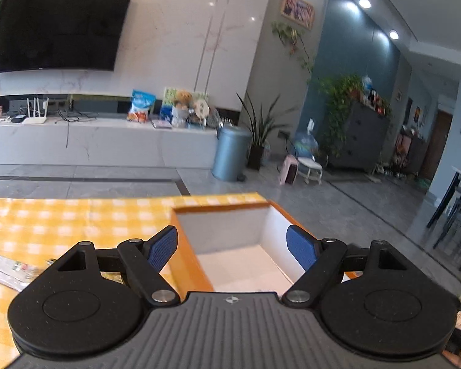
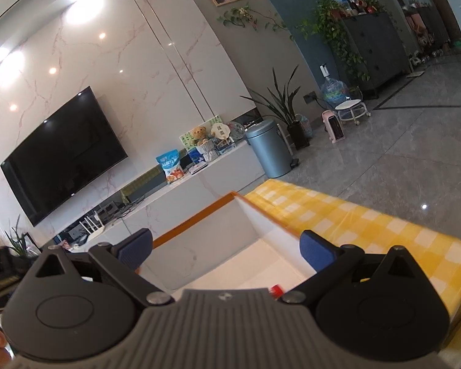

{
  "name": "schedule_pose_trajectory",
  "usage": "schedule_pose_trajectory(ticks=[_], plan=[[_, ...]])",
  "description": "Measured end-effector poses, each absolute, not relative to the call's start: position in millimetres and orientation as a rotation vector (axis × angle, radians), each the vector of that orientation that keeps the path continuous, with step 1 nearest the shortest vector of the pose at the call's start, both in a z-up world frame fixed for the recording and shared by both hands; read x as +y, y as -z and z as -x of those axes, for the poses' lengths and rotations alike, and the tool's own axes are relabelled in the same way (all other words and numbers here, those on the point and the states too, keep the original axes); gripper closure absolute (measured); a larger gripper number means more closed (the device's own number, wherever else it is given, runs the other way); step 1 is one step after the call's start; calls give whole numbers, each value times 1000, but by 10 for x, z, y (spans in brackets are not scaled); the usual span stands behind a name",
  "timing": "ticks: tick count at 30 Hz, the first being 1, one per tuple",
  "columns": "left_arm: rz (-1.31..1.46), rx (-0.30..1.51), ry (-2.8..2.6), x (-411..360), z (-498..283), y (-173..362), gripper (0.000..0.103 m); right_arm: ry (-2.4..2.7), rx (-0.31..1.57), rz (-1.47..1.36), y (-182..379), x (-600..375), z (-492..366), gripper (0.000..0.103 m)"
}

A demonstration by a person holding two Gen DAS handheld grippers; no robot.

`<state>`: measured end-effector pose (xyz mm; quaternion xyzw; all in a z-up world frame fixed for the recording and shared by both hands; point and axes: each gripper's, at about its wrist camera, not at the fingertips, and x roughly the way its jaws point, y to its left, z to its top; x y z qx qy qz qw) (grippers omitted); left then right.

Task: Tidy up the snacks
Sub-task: 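Withdraw both tools from the box toward the remaining snacks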

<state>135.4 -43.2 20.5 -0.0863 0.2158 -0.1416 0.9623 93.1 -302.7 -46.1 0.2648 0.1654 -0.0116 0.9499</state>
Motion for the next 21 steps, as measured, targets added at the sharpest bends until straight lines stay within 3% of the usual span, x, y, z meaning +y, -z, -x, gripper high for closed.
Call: schedule_pose_trajectory(ticks=[12, 21], plan=[[259, 419, 66, 564, -963, -255, 9, -225, 332, -386, 10, -1766, -849, 3], [314, 475, -74, 1070, -954, -5, 9, -316, 477, -221, 165, -848, -1091, 4]])
